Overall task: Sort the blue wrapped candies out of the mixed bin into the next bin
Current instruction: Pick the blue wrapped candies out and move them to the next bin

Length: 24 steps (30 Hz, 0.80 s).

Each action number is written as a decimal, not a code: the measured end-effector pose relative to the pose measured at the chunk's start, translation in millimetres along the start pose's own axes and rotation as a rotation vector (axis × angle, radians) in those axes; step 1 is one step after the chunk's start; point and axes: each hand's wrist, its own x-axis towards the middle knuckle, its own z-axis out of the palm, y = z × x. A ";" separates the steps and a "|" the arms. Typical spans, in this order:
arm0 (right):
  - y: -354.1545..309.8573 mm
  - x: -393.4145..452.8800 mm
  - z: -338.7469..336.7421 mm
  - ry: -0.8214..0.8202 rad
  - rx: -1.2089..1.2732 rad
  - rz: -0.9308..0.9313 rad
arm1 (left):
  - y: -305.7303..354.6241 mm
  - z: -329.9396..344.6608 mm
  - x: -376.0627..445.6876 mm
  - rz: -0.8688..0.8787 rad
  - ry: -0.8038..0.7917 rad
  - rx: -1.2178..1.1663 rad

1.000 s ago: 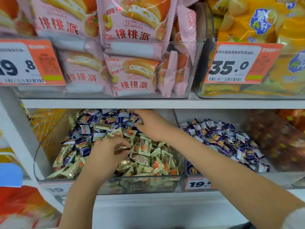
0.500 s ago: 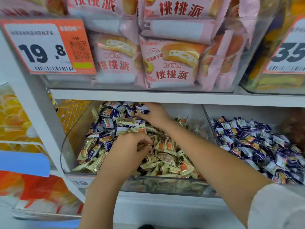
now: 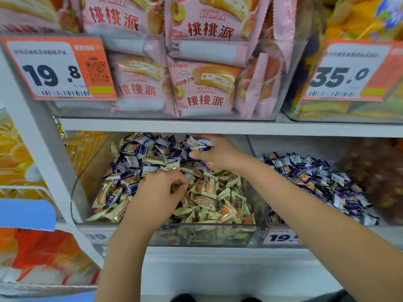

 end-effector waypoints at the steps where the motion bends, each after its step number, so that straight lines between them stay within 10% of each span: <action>1: -0.7 -10.1 -6.2 -0.002 0.060 0.037 | 1.0 0.3 -1.2 0.007 0.004 0.000; 8: 39.7 -85.8 -75.2 0.146 0.564 0.191 | 10.5 1.6 -4.8 0.029 0.013 0.006; 18: 124.9 -104.1 -119.5 0.309 -0.288 0.099 | 23.7 10.5 -5.6 0.097 0.001 0.020; 24: 161.5 -63.2 -82.6 -0.344 -0.740 0.318 | 25.6 17.5 0.0 0.086 -0.068 0.031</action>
